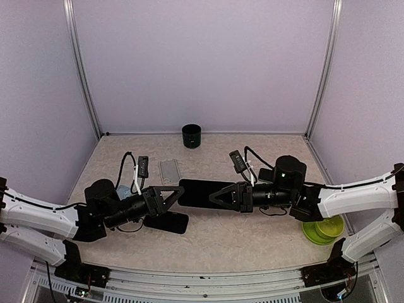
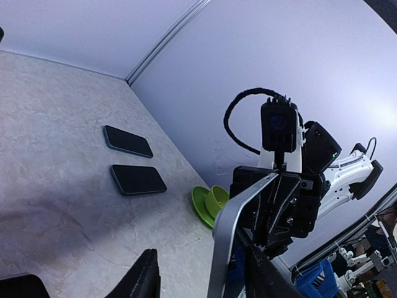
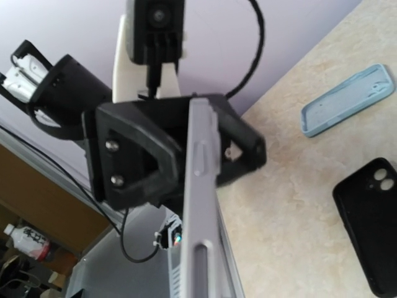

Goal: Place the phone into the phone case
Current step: Pass from the left arm to the right, then install the phone into the phone case.

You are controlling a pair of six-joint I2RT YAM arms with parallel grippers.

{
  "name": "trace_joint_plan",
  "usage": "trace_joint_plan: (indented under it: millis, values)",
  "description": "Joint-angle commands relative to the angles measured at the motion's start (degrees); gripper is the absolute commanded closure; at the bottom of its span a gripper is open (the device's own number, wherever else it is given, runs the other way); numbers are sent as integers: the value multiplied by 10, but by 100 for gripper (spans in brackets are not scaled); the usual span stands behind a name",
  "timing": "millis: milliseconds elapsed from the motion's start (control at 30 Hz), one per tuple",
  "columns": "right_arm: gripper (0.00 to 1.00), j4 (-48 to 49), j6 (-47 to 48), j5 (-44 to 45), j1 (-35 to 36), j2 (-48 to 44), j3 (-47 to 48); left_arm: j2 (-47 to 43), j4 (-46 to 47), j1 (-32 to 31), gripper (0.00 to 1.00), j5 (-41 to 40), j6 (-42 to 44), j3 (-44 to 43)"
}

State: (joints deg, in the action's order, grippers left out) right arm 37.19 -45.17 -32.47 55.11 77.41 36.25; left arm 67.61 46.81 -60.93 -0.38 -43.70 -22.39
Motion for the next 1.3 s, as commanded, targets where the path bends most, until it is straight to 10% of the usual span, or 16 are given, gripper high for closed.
trace_joint_plan:
  millis: [0,1267]
  values:
    - [100,-8,27,14,4,-36,4,-29,-31,16,50,-30,3,12]
    - [100,-230,52,140,2,15,69,-45,-379,141,33,-139,-109,52]
